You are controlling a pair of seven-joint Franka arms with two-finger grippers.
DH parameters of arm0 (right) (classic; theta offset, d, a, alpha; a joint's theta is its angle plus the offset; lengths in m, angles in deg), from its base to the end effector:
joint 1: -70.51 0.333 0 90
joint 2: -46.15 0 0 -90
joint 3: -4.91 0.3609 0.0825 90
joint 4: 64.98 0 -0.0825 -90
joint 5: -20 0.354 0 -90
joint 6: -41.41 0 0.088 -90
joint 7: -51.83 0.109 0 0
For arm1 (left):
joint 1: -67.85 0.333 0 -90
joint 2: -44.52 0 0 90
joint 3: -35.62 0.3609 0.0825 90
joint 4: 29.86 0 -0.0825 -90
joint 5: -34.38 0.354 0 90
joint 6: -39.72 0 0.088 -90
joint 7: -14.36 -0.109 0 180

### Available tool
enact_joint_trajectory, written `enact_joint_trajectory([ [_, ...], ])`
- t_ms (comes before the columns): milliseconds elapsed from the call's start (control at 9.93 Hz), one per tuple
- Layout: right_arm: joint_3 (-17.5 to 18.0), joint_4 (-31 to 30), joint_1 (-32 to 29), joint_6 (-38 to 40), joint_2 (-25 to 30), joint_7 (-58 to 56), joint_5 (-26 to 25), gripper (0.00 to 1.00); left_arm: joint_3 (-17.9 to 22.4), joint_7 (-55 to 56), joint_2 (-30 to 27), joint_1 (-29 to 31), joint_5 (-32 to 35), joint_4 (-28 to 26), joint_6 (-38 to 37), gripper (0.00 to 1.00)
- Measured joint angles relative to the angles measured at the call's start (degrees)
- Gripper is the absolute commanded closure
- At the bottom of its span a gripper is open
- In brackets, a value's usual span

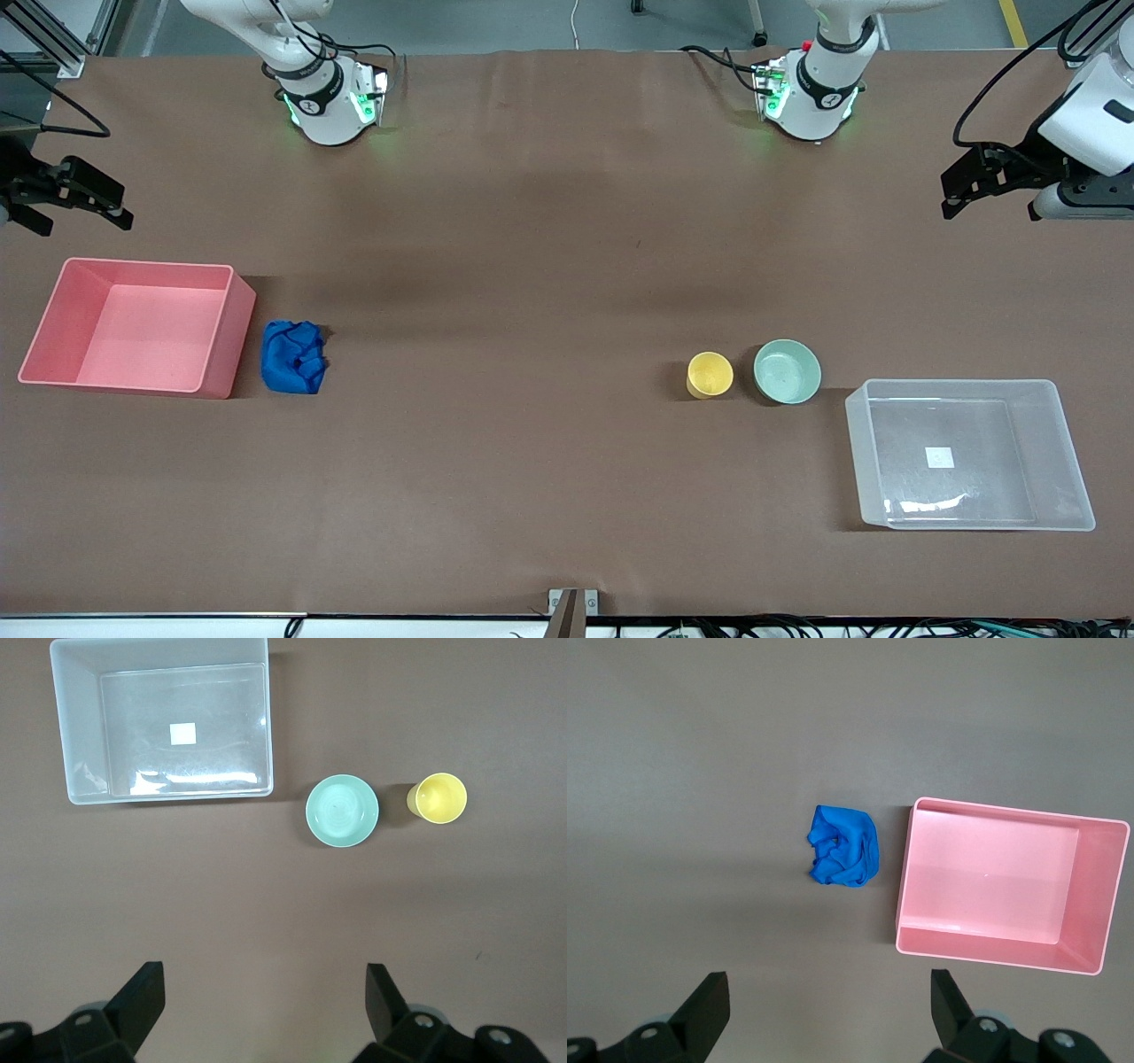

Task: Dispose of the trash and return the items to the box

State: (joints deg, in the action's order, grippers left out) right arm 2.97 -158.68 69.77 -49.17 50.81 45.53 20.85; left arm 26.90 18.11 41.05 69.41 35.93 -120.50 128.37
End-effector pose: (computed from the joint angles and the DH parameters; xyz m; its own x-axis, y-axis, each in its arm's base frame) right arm 0.4959 -0.0225 0.6812 0.9976 0.0630 0.0286 0.0635 -0.9979 -0.0145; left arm 0.4971 -0.0626 0.6911 0.9979 -0.0588 0.0275 -0.0578 -0.9977 -0.0345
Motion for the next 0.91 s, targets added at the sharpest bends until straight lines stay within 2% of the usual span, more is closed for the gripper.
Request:
enact_joint_trajectory([
  [403, 0.0, 0.0, 0.0, -0.3, -0.1, 0.0, 0.0, 0.00, 0.0, 0.0, 2.1, 0.1, 0.1, 2.5, 0.0, 0.00],
  [604, 0.0, 0.0, 0.0, -1.0, -0.2, 0.0, 0.0, 0.00, 0.0, 0.7, 6.7, 0.0, 0.1, 3.5, 0.6, 0.00],
  [906, -0.1, 0.0, 0.0, -3.2, -1.7, 0.0, -0.1, 0.00, -0.1, 9.8, 13.1, -0.2, 0.1, 2.1, 6.0, 0.00],
])
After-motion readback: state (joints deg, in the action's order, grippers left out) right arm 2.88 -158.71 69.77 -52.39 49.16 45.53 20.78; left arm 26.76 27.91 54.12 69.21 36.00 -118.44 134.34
